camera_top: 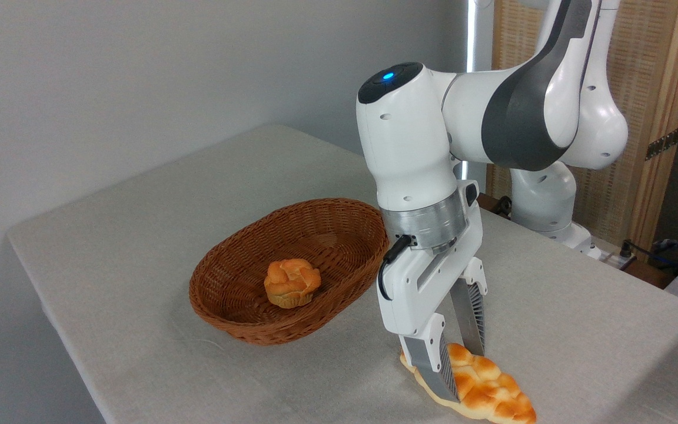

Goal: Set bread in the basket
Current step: 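Lower the gripper onto the crescent roll and close on it, then lift the crescent roll and carry it over the basket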

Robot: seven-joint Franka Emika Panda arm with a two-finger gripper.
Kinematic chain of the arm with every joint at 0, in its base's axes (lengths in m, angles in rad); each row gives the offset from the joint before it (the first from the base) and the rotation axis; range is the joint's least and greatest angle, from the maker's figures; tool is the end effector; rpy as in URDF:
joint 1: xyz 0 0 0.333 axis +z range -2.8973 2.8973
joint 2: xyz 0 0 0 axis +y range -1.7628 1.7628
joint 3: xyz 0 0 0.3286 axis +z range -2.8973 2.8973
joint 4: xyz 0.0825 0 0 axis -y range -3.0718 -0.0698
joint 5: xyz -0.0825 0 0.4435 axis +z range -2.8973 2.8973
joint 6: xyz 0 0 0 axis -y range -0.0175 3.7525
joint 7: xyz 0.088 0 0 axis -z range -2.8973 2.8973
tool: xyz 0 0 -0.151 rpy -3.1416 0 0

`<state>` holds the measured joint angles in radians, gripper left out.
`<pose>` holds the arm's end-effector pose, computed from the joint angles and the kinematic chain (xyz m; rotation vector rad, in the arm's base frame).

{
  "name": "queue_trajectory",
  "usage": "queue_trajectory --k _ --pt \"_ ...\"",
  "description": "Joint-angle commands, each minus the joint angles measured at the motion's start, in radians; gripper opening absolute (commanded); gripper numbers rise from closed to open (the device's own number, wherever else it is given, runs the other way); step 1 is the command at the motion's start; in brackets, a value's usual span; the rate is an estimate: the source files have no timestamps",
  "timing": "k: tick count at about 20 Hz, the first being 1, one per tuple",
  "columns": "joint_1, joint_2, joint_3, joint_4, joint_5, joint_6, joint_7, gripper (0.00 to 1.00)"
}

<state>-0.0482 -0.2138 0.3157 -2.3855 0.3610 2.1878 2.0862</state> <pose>0.4924 0.1581 0.3362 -1.5914 2.5730 0.3134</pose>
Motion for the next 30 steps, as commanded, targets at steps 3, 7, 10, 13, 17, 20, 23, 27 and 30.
queue_trajectory --k 3,7,10,13,17,20,23,27,30 --pt "-0.025 -0.004 0.059 -0.017 0.018 0.018 0.086 0.57" --pt "-0.029 -0.004 0.060 -0.015 0.018 0.017 0.086 0.50" --pt "-0.029 -0.004 0.060 -0.015 0.018 0.017 0.086 0.48" --pt "-0.029 -0.004 0.060 -0.015 0.018 0.017 0.086 0.43" --pt "-0.029 -0.004 0.060 -0.015 0.018 0.017 0.086 0.39" --pt "-0.029 -0.006 0.060 -0.015 0.018 0.015 0.086 0.39" --pt "-0.030 -0.010 0.060 -0.011 0.013 0.007 0.083 0.39" --pt "-0.030 -0.024 0.060 0.002 -0.020 -0.020 0.065 0.39" --pt "-0.030 -0.029 0.060 0.052 -0.105 -0.074 0.057 0.38"
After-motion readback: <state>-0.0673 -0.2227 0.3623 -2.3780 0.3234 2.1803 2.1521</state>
